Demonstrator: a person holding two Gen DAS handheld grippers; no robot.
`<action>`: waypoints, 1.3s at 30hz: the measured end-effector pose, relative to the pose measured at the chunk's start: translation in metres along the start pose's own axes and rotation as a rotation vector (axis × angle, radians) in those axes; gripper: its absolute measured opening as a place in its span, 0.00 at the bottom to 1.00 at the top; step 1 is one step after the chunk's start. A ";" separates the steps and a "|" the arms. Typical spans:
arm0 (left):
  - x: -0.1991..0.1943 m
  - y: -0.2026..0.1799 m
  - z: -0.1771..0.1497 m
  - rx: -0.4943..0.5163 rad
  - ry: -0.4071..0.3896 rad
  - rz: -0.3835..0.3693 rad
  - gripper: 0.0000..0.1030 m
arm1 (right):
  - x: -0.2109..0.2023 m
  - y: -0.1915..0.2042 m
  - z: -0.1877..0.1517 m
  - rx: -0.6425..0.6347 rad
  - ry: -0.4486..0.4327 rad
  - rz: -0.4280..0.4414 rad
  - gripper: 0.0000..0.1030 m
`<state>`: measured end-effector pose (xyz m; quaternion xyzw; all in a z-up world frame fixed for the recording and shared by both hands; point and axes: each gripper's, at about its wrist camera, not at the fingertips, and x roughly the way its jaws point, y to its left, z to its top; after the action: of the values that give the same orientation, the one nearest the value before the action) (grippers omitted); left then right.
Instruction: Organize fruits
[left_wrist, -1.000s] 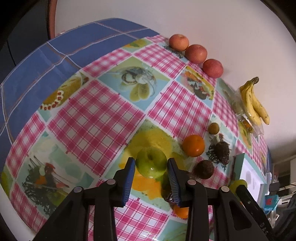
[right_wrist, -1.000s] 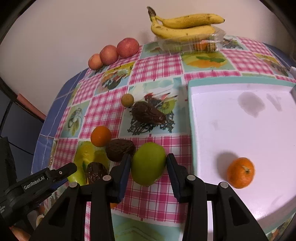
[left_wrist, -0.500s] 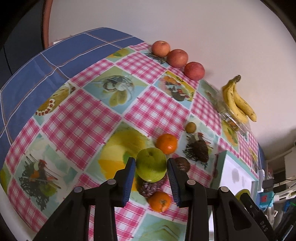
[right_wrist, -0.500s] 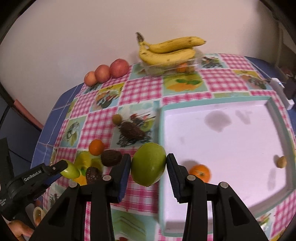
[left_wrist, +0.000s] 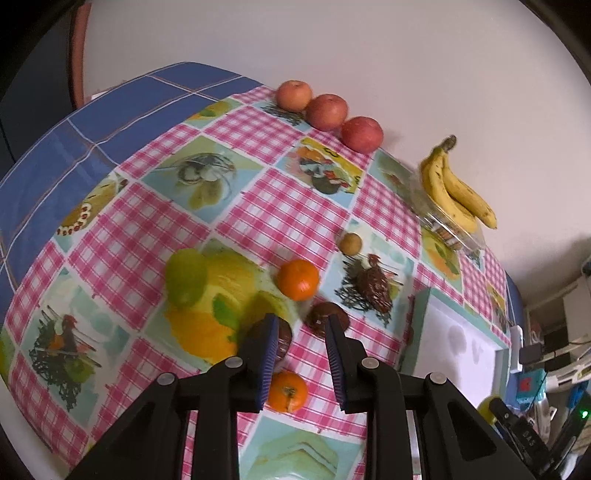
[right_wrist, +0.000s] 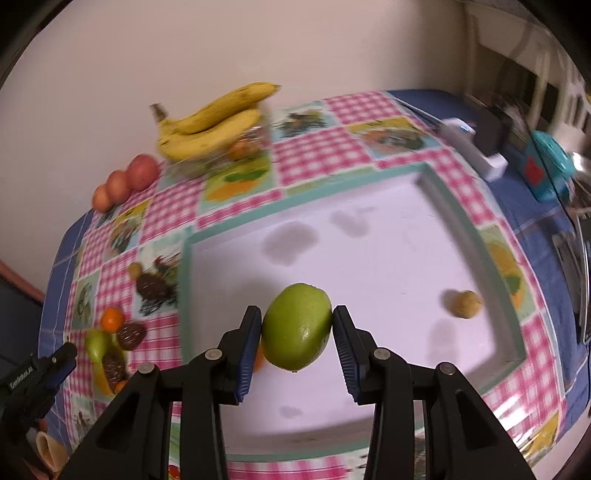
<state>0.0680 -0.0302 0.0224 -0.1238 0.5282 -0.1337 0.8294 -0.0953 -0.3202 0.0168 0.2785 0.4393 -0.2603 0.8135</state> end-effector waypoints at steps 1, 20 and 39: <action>0.000 0.005 0.002 -0.010 -0.004 0.008 0.28 | -0.001 -0.006 0.000 0.012 0.000 -0.001 0.40; -0.010 0.082 0.032 -0.100 -0.016 0.106 0.28 | 0.008 -0.016 -0.005 0.019 0.057 -0.006 0.40; -0.029 0.166 0.053 -0.198 -0.061 0.208 0.52 | 0.015 -0.009 -0.007 0.040 0.094 0.003 0.40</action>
<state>0.1198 0.1385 0.0113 -0.1534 0.5232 0.0097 0.8382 -0.0983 -0.3243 -0.0011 0.3071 0.4714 -0.2543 0.7866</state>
